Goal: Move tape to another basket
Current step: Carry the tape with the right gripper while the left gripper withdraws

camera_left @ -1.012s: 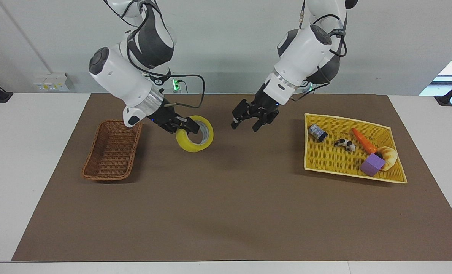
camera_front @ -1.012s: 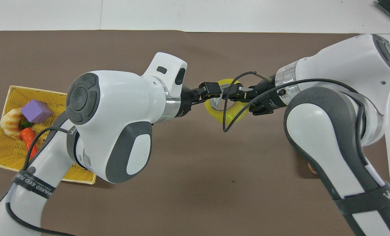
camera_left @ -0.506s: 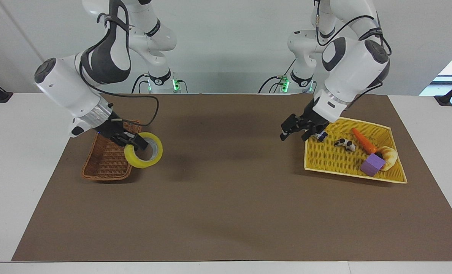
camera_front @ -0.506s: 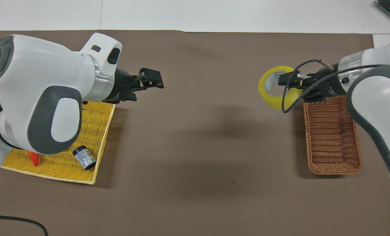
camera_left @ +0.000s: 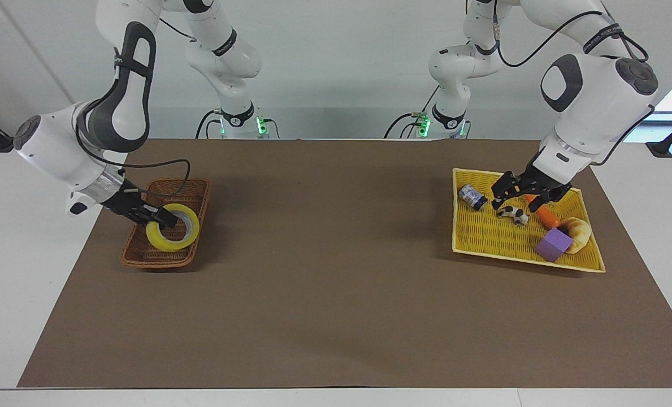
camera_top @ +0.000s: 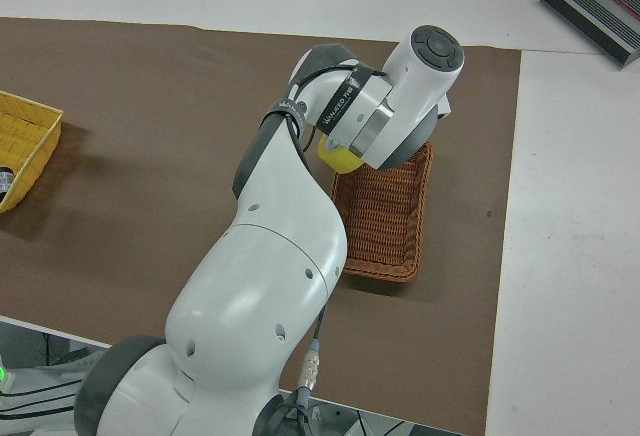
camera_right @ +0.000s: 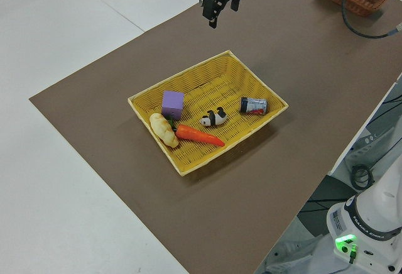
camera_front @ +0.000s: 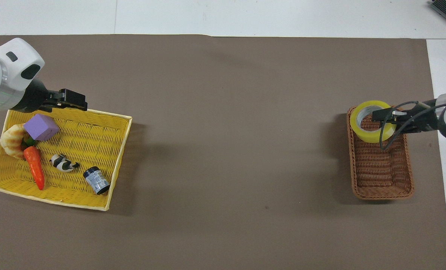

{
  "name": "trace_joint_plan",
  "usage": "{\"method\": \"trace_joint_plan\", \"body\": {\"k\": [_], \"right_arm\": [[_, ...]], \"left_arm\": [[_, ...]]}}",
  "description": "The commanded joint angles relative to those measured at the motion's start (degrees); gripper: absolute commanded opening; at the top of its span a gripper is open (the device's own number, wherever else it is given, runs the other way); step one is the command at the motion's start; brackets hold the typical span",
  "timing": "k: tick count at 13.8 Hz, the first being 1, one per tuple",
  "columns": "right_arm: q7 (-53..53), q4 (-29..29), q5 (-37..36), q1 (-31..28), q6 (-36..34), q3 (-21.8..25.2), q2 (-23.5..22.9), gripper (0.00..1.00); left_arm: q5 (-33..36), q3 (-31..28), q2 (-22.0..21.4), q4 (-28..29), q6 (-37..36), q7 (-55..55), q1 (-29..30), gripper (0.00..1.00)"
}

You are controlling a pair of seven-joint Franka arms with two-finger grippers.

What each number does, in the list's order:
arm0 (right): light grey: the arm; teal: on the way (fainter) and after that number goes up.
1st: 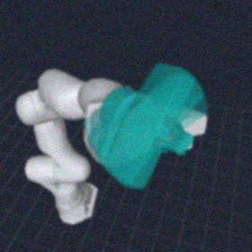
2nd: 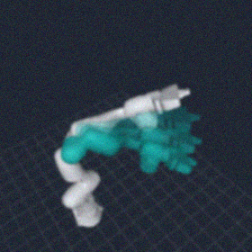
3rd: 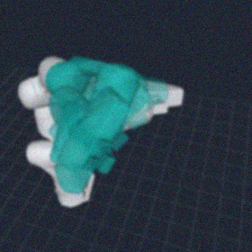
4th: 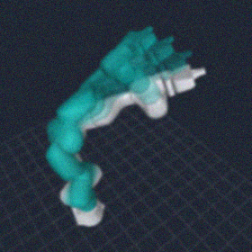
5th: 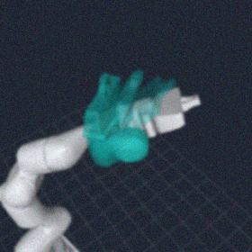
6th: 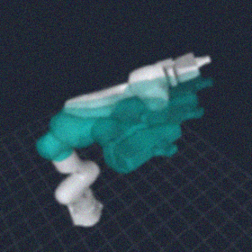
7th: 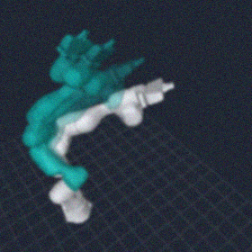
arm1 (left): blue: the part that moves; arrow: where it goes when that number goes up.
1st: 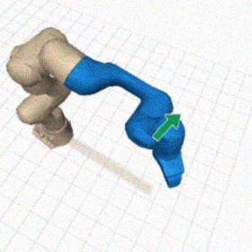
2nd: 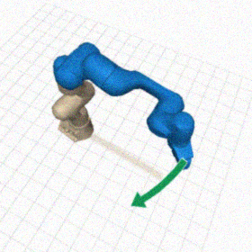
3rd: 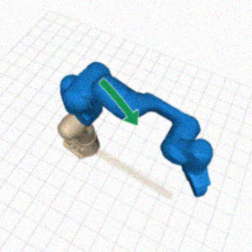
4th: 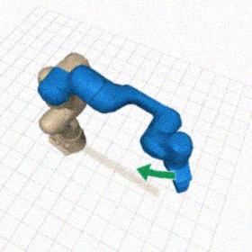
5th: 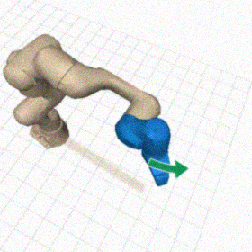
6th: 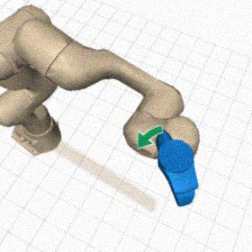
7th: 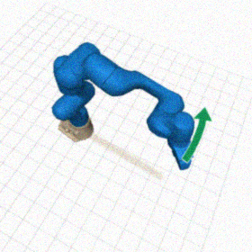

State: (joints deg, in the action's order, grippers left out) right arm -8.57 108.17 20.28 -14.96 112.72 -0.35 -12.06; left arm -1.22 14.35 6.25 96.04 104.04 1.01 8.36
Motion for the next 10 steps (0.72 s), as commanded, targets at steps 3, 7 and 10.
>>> {"method": "trace_joint_plan", "body": {"k": [3, 7, 10], "right_arm": [[-1.5, 8.5, -5.2, -1.7, 0.6, -0.8, 6.5, 0.0], [-5.3, 10.0, -5.3, -3.3, 2.0, -0.8, 5.7, 0.08], [-5.1, 10.4, -5.3, -3.4, 2.7, -0.8, 5.1, 0.17]], "left_arm": [[5.4, 0.2, -4.5, -2.3, -8.0, -1.9, 0.0, 1.0], [4.6, -0.2, -5.4, -3.9, -12.2, -1.5, 1.3, 1.0], [3.9, 0.0, -5.4, -4.1, -11.8, -1.4, 1.7, 1.0]]}}
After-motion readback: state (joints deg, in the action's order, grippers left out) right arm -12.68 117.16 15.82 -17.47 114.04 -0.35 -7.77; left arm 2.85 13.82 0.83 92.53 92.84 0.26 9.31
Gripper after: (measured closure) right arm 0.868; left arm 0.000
